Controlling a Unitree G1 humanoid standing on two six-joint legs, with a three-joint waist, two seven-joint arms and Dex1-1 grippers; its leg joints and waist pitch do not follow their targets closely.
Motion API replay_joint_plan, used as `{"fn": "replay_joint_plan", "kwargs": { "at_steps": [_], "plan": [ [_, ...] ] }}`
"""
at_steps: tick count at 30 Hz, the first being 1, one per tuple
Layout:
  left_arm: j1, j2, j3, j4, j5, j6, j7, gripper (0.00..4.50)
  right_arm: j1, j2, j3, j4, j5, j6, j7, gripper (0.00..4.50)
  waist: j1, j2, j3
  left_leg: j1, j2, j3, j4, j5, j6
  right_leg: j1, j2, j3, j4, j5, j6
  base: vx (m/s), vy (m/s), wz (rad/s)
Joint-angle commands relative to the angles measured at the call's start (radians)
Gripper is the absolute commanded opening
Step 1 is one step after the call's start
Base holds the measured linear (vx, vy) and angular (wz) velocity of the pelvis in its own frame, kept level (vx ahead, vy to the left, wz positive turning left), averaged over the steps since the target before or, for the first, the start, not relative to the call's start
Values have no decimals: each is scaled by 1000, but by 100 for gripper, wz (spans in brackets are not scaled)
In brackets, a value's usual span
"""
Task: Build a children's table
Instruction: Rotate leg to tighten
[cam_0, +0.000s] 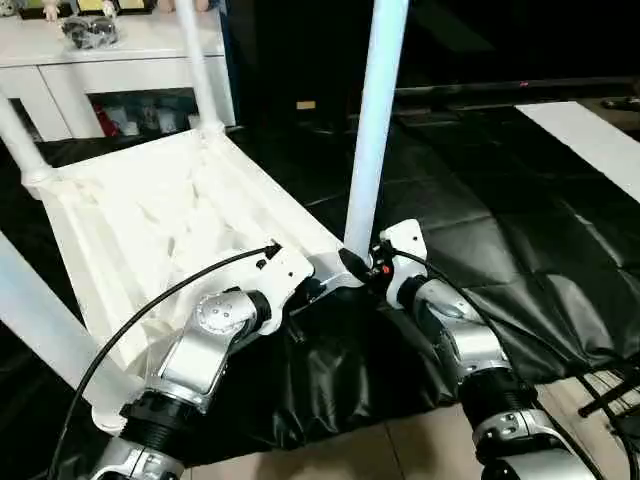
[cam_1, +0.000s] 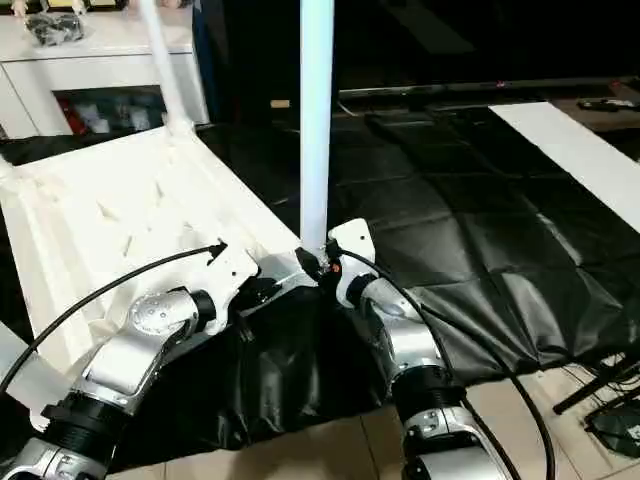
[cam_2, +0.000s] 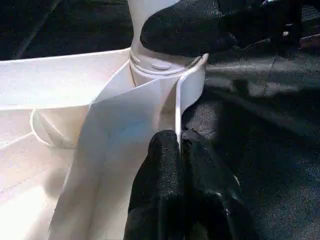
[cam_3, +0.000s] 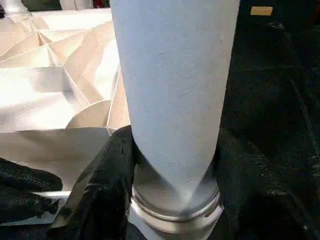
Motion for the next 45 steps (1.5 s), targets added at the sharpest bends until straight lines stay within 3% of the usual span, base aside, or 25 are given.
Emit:
{"fn": "replay_joint_plan", "kwargs": {
  "at_steps": [1, 3, 5, 7, 12, 15, 17, 19, 20, 21, 26, 34, 41, 45],
  "plan": [
    [-46, -35, -48, -34, -35, -44, -19, 0, 20, 64, 117, 10, 25, 26, 158, 272, 5, 10, -58, 2, 24, -10, -82, -297, 13, 45, -53, 51, -87, -271, -171, 0, 0, 0],
    [-41, -16, -45, -40, -60, -50, -69, 0, 29, 10, 112, 5, 21, 13, 204, 274, 7, 20, -59, 5, 24, -9, -79, -295, 20, 46, -54, 51, -87, -258, -185, 0, 0, 0],
    [-36, 4, -46, -47, -76, -55, -114, 0, 34, -30, 113, -5, 22, 11, 252, 289, 9, 15, -62, 2, 24, -7, -77, -270, 32, 50, -52, 52, -82, -210, -199, 0, 0, 0],
    [-33, 21, -47, -49, -87, -59, -148, 0, 36, -62, 118, -11, 20, 9, 290, 305, 10, 18, -63, 0, 23, -6, -74, -233, 46, 52, -51, 51, -76, -158, -218, 0, 0, 0],
    [-26, 97, -40, -50, -135, -83, -303, 0, 23, -159, 125, -26, 22, -2, 417, 305, 13, 18, -61, 5, 24, -3, -73, -243, 56, 50, -51, 51, -78, -187, -230, 0, 0, 0],
    [-32, 144, -36, -26, -143, -110, -365, 0, 13, -207, 133, -17, 25, -22, 510, 305, 20, 7, -60, 9, 27, -1, -74, -256, 56, 48, -51, 52, -80, -219, -224, 0, 0, 0],
    [-34, 156, -36, -20, -147, -115, -379, 0, 10, -219, 136, -12, 27, -26, 535, 305, 28, 14, -59, 12, 29, 0, -74, -250, 54, 44, -53, 53, -79, -226, -223, 0, 0, 0],
    [-36, 177, -34, -19, -152, -119, -400, 0, 4, -236, 139, -9, 33, -24, 573, 305, 34, 12, -60, 10, 30, 0, -74, -236, 51, 46, -52, 53, -74, -209, -227, 0, 0, 0],
    [-39, 193, -32, -18, -159, -119, -421, 0, -3, -249, 144, -6, 38, -25, 604, 305, 33, 2, -60, 8, 29, 2, -74, -229, 54, 48, -51, 53, -74, -206, -225, 0, 0, 0],
    [-41, 199, -33, -16, -161, -120, -430, 0, -5, -254, 145, -4, 39, -27, 614, 305, 37, 7, -61, 9, 30, 0, -74, -218, 55, 48, -53, 52, -70, -201, -226, 0, 0, 0],
    [-44, 208, -33, -13, -163, -127, -444, 0, -32, -262, 145, 28, 35, -30, 626, 291, 40, 1, -63, 7, 29, 1, -71, -192, 56, 50, -56, 53, -67, -182, -231, 0, 0, 0],
    [-38, 209, -40, -14, -171, -130, -457, 0, -38, -253, 149, 28, 48, -20, 655, 248, 44, 3, -63, 8, 30, 2, -70, -182, 60, 50, -54, 52, -66, -170, -235, 0, 0, 0],
    [-37, 204, -38, -4, -160, -135, -431, 0, -15, -242, 165, 29, 48, -4, 680, 215, 48, -7, -63, 8, 31, 3, -70, -180, 58, 49, -55, 53, -66, -187, -227, 0, 0, 0],
    [-40, 169, -40, 3, -143, -122, -366, 0, -8, -196, 148, 33, 51, 16, 591, 211, 49, -10, -60, 10, 31, 3, -73, -195, 48, 46, -55, 54, -71, -222, -214, 0, 0, 0]
  ]
}}
